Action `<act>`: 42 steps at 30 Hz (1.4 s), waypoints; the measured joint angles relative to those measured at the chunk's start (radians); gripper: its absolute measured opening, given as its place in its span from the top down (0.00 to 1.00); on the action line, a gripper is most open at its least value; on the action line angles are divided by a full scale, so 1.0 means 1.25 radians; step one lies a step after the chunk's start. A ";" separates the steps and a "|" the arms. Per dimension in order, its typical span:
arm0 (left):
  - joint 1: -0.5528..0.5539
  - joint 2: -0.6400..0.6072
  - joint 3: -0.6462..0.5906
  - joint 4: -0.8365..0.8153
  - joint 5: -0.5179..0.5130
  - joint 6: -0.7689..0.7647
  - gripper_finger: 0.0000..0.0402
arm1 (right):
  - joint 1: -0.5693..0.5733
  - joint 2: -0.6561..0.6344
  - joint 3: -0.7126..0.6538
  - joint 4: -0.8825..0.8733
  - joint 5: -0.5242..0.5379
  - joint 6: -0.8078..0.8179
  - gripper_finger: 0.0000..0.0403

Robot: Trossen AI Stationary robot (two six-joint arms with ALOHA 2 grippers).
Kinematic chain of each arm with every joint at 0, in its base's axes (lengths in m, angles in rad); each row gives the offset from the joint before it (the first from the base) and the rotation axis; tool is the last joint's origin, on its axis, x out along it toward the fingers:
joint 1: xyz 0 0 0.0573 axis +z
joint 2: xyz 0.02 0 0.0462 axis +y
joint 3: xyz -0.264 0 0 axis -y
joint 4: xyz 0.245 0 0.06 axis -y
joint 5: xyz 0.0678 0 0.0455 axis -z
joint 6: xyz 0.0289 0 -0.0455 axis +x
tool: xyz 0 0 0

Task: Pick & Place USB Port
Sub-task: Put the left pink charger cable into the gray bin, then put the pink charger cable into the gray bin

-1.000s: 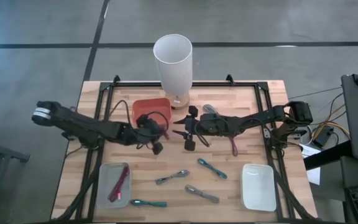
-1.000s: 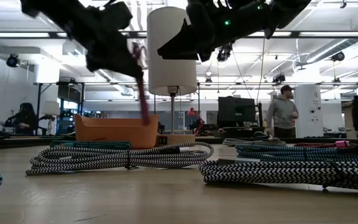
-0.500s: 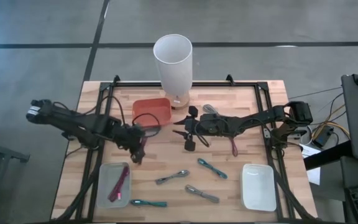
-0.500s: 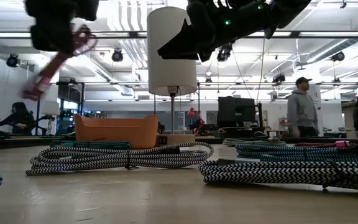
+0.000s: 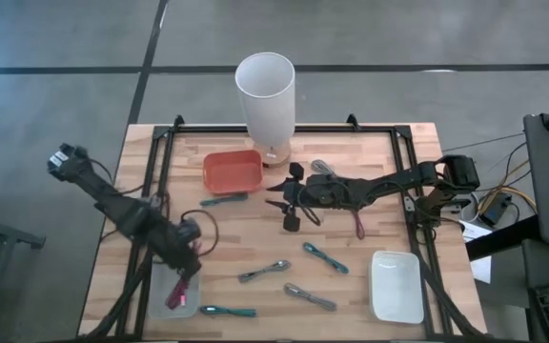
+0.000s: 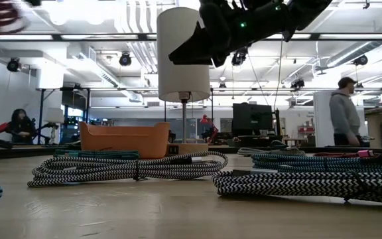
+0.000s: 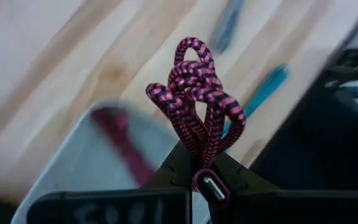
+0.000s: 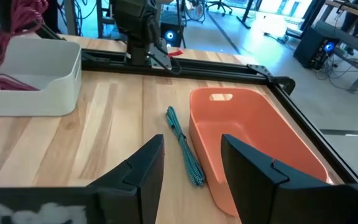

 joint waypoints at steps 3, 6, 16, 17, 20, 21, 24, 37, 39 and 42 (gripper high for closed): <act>-0.058 0.006 -0.009 -0.068 -0.007 -0.122 0.96 | 0.000 0.000 0.000 -0.008 0.000 0.001 0.63; -0.096 0.010 -0.032 -0.080 -0.008 -0.204 0.96 | 0.000 0.000 0.000 -0.007 0.000 0.002 0.64; -0.109 0.012 -0.195 0.137 0.065 -0.301 0.96 | 0.000 0.000 0.000 -0.007 0.000 0.002 0.64; -0.109 0.012 -0.215 0.157 0.078 -0.310 0.95 | 0.000 0.000 0.000 -0.007 0.000 0.002 0.64; -0.108 0.012 -0.270 0.215 0.141 -0.332 0.93 | 0.000 0.000 0.000 -0.007 0.000 0.001 0.65; -0.108 0.012 -0.285 0.227 0.158 -0.335 0.91 | 0.000 0.000 0.000 -0.007 0.000 0.000 0.66; -0.108 0.012 -0.318 0.248 0.180 -0.332 0.87 | 0.000 0.000 0.000 -0.007 0.000 -0.001 0.66; -0.108 0.010 -0.303 0.246 0.191 -0.289 0.80 | 0.000 0.000 0.000 -0.007 0.000 0.002 0.64; -0.108 0.009 -0.280 0.245 0.191 -0.271 0.80 | 0.000 0.000 0.000 -0.007 0.000 0.002 0.63; -0.108 0.009 -0.239 0.244 0.174 -0.217 0.80 | 0.000 0.000 0.000 -0.007 0.000 0.002 0.63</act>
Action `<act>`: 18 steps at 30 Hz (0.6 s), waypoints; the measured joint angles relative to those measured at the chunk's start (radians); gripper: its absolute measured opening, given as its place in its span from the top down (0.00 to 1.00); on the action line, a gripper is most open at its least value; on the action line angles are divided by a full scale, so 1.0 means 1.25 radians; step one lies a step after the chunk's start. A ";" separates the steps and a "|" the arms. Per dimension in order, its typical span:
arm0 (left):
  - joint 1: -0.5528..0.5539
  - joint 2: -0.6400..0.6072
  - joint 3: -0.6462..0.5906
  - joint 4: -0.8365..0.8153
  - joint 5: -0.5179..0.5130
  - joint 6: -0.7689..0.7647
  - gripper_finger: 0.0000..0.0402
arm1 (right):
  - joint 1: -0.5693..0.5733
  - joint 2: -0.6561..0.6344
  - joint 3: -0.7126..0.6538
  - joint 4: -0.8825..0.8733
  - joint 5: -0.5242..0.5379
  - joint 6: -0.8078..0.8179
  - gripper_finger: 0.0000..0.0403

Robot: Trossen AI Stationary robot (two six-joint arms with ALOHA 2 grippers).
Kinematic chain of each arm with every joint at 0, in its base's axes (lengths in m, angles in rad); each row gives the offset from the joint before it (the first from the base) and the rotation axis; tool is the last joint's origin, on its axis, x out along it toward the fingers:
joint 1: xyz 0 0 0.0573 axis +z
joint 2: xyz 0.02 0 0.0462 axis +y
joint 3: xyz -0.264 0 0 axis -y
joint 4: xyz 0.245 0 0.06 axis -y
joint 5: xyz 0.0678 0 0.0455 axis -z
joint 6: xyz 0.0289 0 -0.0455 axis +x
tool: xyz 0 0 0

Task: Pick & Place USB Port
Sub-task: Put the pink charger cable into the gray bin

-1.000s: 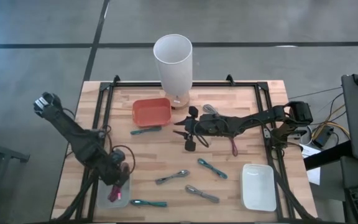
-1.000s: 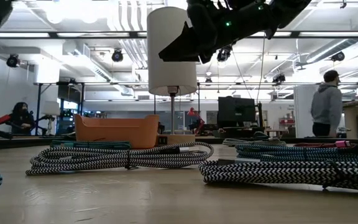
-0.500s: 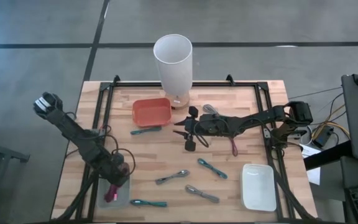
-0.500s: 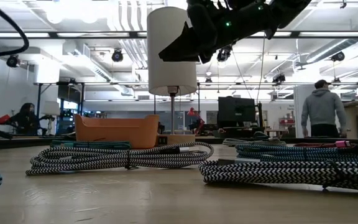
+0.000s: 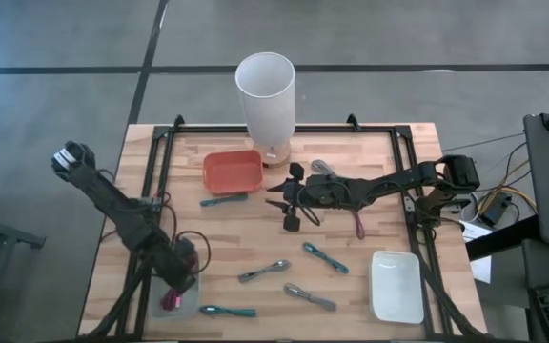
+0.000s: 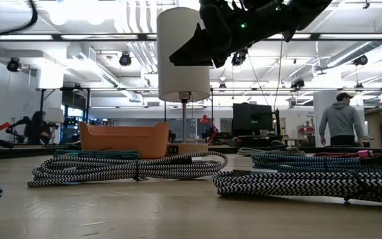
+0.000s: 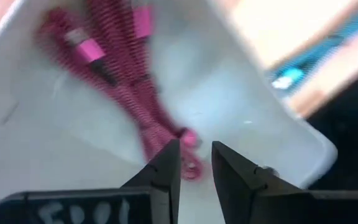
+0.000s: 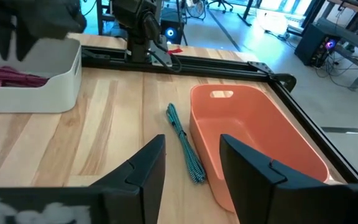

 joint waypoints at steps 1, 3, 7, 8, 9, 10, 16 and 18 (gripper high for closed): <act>0.000 0.000 0.016 -0.003 -0.023 0.021 0.80 | 0.000 0.000 0.000 0.000 0.000 0.000 0.63; 0.000 0.000 0.052 -0.021 -0.084 0.067 0.80 | 0.000 0.000 0.000 0.000 0.000 0.000 0.63; 0.001 0.000 0.129 -0.058 -0.235 0.186 0.80 | 0.000 0.000 0.000 -0.001 0.000 0.000 0.63; 0.001 0.000 0.148 -0.068 -0.276 0.224 0.80 | 0.000 0.000 0.000 -0.007 0.000 0.001 0.63; 0.001 0.000 0.165 -0.075 -0.320 0.263 0.80 | 0.000 -0.001 0.000 -0.019 0.000 0.007 0.62; 0.001 -0.001 0.181 -0.080 -0.368 0.304 0.80 | 0.000 -0.006 0.000 -0.039 0.000 0.023 0.62; 0.005 -0.001 0.237 -0.082 -0.630 0.519 0.80 | 0.000 -0.052 0.000 -0.235 0.004 0.149 0.61; 0.009 -0.001 0.239 -0.083 -0.685 0.565 0.80 | 0.001 -0.067 0.000 -0.322 0.036 0.198 0.61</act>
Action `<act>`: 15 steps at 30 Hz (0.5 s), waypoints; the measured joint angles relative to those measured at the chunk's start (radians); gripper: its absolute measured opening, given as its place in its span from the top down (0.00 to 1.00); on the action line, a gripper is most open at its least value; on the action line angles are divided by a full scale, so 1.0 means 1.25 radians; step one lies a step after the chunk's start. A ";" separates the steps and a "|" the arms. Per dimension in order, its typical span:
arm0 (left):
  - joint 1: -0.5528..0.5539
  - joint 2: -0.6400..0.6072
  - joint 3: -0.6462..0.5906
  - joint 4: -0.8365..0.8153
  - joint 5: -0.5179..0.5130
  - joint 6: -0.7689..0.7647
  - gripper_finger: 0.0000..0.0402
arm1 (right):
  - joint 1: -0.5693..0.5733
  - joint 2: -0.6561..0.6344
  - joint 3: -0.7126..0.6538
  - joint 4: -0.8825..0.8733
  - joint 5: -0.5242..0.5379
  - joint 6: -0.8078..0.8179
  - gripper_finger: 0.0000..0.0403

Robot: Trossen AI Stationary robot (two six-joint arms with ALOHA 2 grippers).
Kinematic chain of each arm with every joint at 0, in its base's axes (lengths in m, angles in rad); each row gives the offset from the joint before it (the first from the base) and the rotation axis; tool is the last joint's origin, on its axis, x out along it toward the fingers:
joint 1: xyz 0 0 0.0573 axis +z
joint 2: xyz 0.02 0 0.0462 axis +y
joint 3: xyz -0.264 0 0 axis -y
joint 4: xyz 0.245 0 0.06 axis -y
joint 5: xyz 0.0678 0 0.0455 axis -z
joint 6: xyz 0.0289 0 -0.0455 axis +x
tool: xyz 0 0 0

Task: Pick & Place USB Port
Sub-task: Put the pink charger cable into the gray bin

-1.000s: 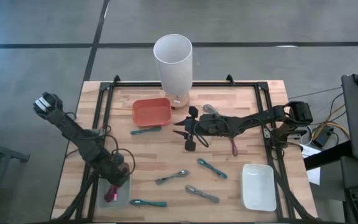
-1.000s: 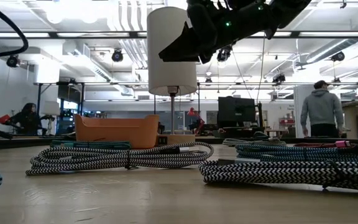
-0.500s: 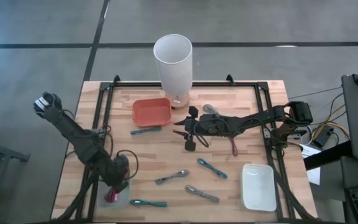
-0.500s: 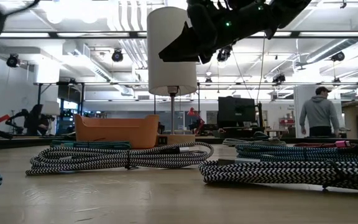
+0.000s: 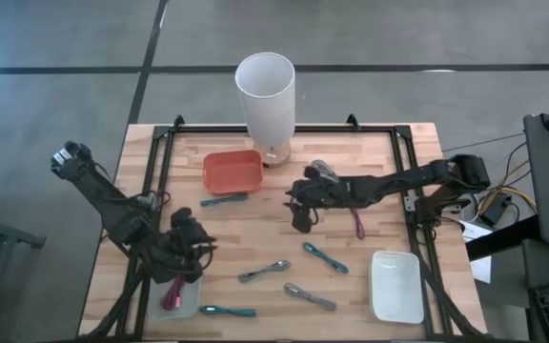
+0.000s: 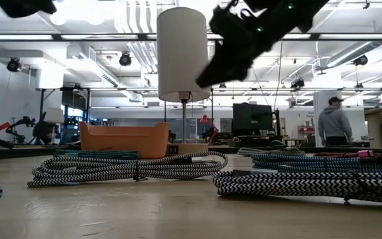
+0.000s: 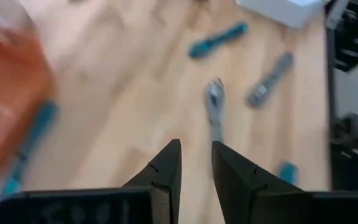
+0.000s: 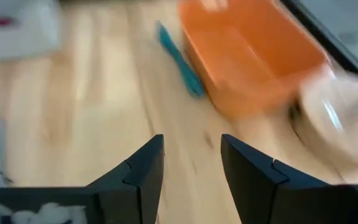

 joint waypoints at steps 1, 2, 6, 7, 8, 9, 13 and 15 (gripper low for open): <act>0.002 0.000 0.000 0.000 -0.022 0.017 0.80 | 0.000 -0.009 0.000 -0.041 0.029 0.030 0.62; 0.005 0.000 -0.001 -0.001 -0.038 0.029 0.80 | 0.000 -0.018 0.000 -0.097 0.059 0.066 0.61; 0.024 0.000 -0.005 -0.011 -0.069 0.035 0.80 | -0.006 -0.039 0.001 -0.334 0.098 0.252 0.60; 0.030 0.000 -0.005 -0.009 -0.069 0.031 0.80 | -0.006 -0.040 0.000 -0.390 0.098 0.301 0.60; 0.034 0.000 -0.005 -0.009 -0.069 0.029 0.80 | -0.006 -0.040 0.000 -0.441 0.098 0.348 0.60; 0.038 0.000 -0.005 -0.010 -0.069 0.029 0.80 | -0.006 -0.040 -0.002 -0.487 0.098 0.394 0.59; 0.052 0.000 -0.005 -0.009 -0.069 0.030 0.80 | -0.006 -0.031 -0.013 -0.635 0.091 0.532 0.59; 0.055 0.000 -0.005 -0.009 -0.069 0.032 0.80 | -0.006 -0.028 -0.023 -0.682 0.076 0.587 0.59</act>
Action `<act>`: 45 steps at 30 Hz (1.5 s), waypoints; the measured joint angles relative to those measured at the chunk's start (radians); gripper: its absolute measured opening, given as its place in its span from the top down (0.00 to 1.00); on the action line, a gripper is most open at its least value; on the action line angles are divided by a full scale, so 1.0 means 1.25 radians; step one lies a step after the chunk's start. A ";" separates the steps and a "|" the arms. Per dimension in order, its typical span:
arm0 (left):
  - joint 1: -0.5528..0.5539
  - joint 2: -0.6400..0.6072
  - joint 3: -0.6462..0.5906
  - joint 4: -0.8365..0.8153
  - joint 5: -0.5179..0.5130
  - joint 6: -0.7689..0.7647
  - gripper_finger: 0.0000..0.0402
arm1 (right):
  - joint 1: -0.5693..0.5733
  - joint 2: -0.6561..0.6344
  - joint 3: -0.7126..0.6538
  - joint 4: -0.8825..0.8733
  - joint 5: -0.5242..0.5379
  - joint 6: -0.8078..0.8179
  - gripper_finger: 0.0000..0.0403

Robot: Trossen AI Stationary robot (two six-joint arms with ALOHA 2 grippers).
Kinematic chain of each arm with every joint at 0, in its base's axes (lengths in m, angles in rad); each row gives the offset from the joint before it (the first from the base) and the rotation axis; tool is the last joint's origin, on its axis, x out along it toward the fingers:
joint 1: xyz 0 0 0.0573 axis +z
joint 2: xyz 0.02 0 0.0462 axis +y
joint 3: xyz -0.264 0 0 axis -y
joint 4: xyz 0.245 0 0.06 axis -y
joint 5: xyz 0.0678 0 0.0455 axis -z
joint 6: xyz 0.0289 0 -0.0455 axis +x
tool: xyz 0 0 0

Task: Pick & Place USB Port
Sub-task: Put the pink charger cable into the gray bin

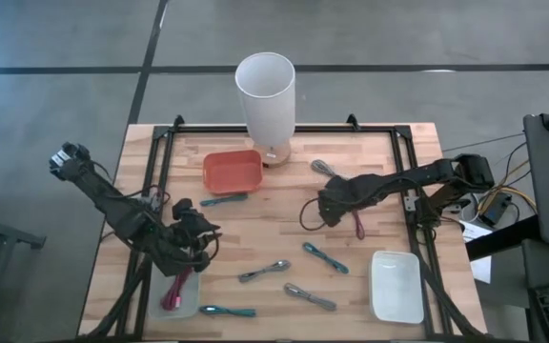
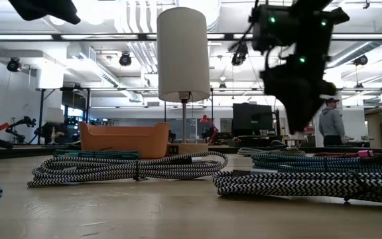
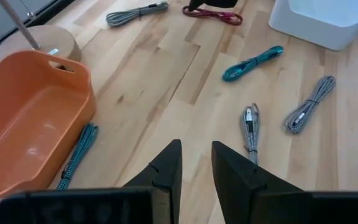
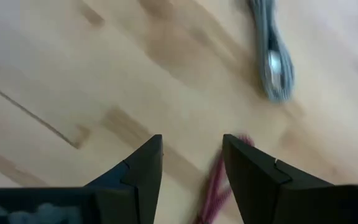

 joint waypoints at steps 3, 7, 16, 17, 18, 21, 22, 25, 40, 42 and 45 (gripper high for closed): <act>0.003 0.000 0.000 0.000 0.000 0.000 0.80 | 0.000 0.000 -0.019 -0.018 -0.025 0.060 0.59; 0.003 0.000 0.000 0.001 0.000 -0.001 0.80 | -0.003 0.000 -0.042 -0.019 -0.029 0.133 0.59; 0.002 0.000 0.000 0.001 0.000 -0.001 0.80 | -0.016 0.000 -0.100 -0.016 -0.049 0.185 0.59; 0.002 0.000 0.000 0.001 0.000 -0.001 0.80 | -0.021 0.000 -0.108 -0.014 -0.049 0.189 0.59; 0.003 0.000 0.000 0.001 0.000 -0.001 0.80 | -0.025 0.000 -0.114 -0.014 -0.049 0.195 0.59; 0.003 0.000 0.000 0.001 0.001 -0.002 0.80 | -0.036 0.000 -0.130 -0.004 -0.049 0.209 0.59; 0.003 0.000 0.000 0.001 0.001 -0.002 0.80 | -0.038 0.000 -0.135 0.007 -0.049 0.218 0.59; 0.003 0.000 0.000 0.001 0.000 -0.002 0.80 | -0.038 0.000 -0.147 0.033 -0.049 0.249 0.59; 0.003 0.000 0.000 0.001 0.001 -0.002 0.80 | -0.037 0.008 -0.156 0.070 -0.067 0.200 0.92; 0.003 0.000 0.000 0.001 0.001 -0.002 0.80 | -0.037 0.008 -0.154 0.069 -0.067 0.186 0.96; 0.003 0.000 0.000 0.001 0.000 -0.002 0.80 | -0.037 0.008 -0.143 0.071 -0.073 0.158 0.97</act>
